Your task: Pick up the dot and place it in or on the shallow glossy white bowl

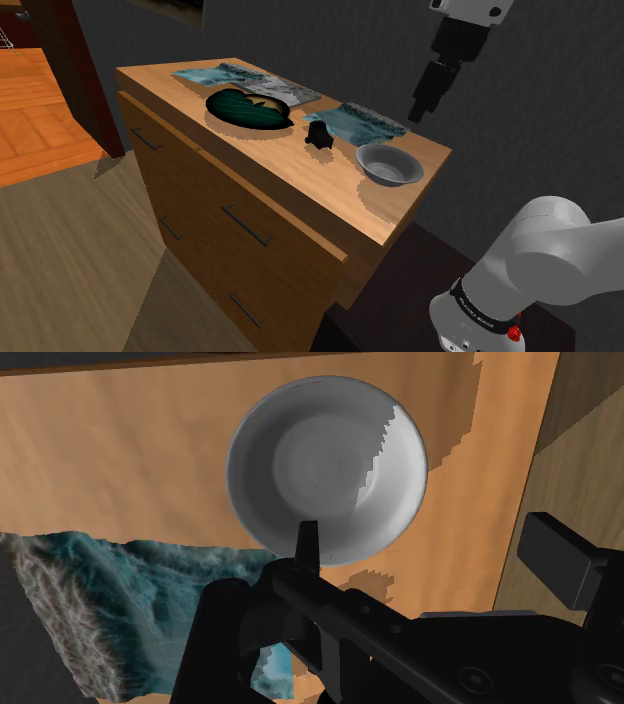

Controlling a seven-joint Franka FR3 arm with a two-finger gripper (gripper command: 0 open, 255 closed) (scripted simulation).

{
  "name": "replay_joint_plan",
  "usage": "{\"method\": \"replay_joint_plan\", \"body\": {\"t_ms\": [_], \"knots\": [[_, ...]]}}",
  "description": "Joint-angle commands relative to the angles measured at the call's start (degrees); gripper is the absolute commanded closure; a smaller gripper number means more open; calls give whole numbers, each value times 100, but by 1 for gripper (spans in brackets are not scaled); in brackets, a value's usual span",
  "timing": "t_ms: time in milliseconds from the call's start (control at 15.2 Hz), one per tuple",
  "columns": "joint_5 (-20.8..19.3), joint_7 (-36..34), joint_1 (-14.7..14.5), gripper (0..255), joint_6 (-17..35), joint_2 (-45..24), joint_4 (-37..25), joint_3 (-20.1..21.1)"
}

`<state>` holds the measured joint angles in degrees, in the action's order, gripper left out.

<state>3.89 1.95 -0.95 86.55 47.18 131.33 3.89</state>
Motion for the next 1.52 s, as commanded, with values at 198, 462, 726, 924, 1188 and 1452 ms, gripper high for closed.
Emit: {"method": "replay_joint_plan", "body": {"t_ms": [198,462,726,924,1188,1452], "knots": [[-17,-103,57,0,590,-426,91,93],[-67,-258,141,0,1342,-1076,96,213],[-157,-434,237,0,2033,-1801,-31,327],[-259,-585,313,0,2498,-2381,-211,406],[-446,-816,410,0,3034,-3188,-564,494],[-492,-861,423,0,3331,-3382,-470,505]]}}
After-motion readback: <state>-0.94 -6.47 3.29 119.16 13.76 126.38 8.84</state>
